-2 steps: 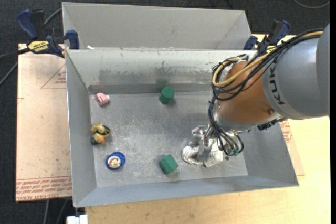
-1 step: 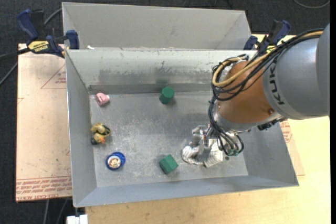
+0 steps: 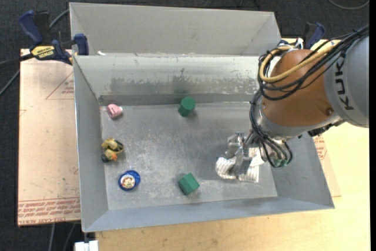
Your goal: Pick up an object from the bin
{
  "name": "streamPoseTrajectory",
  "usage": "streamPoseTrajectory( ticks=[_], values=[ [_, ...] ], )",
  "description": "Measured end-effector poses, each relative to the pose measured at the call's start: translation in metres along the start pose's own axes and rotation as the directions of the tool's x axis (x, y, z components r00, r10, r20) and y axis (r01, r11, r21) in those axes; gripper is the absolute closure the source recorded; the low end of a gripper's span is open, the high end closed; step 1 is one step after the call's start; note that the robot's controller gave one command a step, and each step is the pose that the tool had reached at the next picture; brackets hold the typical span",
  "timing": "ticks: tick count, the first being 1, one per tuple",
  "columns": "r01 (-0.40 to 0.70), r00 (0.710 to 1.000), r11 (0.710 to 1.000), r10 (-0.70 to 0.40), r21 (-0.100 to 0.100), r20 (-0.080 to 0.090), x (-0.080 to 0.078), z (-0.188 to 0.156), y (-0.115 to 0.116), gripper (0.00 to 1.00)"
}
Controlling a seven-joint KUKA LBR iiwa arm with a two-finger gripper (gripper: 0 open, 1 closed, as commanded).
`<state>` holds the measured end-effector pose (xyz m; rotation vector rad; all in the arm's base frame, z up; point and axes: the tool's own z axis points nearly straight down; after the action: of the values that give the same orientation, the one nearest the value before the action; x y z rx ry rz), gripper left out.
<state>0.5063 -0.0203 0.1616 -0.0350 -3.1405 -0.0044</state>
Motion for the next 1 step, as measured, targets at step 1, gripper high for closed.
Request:
streamPoseTrajectory(
  ticks=[1],
  values=[
    [0.000,1.000,1.000,0.000,0.000,0.000,0.0000,0.0000,-0.0001,1.00]
  ],
)
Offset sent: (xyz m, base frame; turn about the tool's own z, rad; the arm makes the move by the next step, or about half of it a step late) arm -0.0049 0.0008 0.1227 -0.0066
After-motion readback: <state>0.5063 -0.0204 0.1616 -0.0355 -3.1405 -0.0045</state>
